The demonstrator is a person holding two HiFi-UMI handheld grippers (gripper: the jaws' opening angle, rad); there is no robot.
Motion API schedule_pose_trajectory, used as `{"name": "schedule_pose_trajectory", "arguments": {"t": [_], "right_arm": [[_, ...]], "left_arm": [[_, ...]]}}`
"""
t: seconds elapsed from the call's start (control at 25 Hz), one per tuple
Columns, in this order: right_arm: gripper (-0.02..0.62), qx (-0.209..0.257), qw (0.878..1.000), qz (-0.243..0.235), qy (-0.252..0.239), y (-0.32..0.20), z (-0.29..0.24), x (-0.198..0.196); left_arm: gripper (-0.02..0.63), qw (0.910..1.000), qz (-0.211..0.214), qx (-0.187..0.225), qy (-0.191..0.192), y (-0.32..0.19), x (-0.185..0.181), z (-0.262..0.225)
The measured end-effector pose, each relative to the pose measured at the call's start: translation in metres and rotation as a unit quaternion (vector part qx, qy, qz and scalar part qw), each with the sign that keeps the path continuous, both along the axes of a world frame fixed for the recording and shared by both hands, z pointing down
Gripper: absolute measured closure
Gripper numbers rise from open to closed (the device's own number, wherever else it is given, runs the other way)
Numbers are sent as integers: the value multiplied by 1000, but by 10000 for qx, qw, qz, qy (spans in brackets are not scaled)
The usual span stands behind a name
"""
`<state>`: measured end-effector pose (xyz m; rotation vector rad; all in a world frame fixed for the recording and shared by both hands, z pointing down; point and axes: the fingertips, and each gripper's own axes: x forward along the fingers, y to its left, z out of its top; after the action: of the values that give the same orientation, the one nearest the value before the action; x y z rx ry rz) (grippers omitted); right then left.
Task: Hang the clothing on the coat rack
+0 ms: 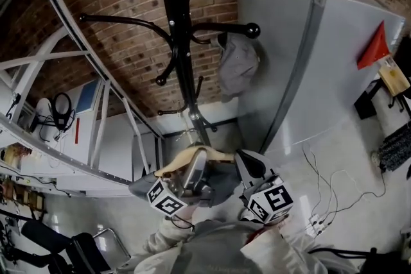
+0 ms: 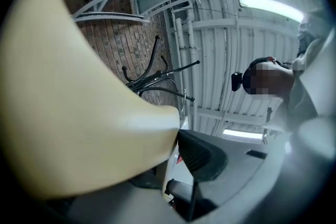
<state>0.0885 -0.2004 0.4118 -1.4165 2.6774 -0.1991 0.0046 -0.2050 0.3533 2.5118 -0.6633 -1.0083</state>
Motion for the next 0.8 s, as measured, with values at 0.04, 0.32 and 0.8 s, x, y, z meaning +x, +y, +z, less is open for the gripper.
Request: {"name": "schedule_pose_trajectory", "arguments": {"t": [0.04, 0.32, 0.8], "right_arm": [[571, 24, 10000, -45, -11, -1, -1, 4], [571, 138, 9995, -264, -54, -4, -5, 30], [571, 128, 9961, -863, -101, -7, -5, 41]], "left_arm": [[508, 10000, -64, 14, -7, -1, 1, -1], [508, 9993, -365, 48, -28, -6, 20, -5], [508, 9956, -931, 86, 29, 0, 29, -11]]}}
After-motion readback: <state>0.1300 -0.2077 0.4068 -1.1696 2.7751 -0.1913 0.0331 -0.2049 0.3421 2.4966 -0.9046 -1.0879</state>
